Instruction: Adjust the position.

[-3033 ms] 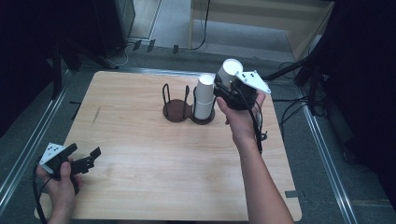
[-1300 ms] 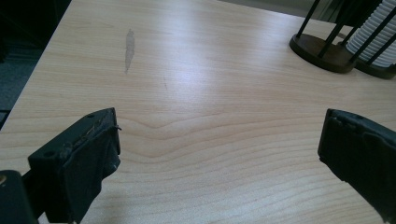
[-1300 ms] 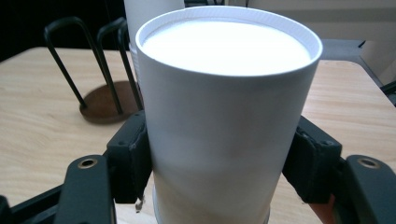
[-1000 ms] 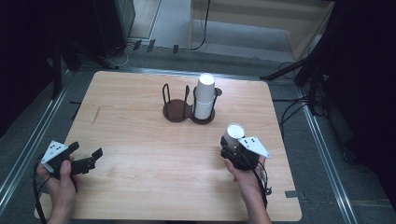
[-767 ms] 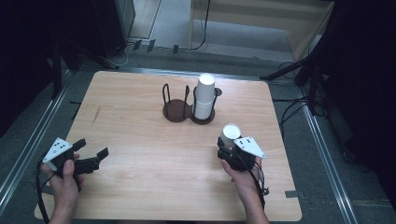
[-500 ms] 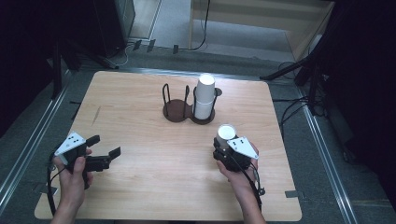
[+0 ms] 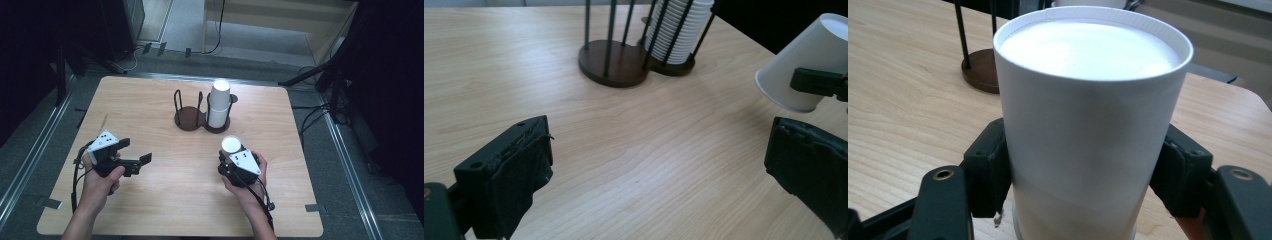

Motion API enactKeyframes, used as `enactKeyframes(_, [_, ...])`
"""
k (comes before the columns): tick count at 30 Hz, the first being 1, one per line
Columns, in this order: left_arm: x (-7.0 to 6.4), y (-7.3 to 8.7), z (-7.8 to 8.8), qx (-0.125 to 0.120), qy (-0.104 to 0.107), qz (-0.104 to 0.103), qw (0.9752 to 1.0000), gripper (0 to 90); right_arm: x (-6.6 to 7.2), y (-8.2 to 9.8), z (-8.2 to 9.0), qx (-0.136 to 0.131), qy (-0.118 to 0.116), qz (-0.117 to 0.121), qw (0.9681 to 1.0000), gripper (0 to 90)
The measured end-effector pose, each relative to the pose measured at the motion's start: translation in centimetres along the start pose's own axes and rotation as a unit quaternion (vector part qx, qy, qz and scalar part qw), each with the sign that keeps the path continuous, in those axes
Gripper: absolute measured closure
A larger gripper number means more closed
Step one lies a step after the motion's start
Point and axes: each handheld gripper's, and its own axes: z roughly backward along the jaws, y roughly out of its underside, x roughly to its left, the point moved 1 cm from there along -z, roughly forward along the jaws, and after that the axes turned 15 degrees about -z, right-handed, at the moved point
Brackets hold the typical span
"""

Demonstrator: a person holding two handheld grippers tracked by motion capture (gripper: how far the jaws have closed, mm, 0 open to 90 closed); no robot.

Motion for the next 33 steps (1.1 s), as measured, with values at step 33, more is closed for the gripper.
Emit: enactKeyframes(33, [-6.8,-1.0,-4.6,0.056,0.062,-0.081,0.9932,10.2,7.2,4.5,0.1,-0.046,0.034,0.266,0.9623,33.4])
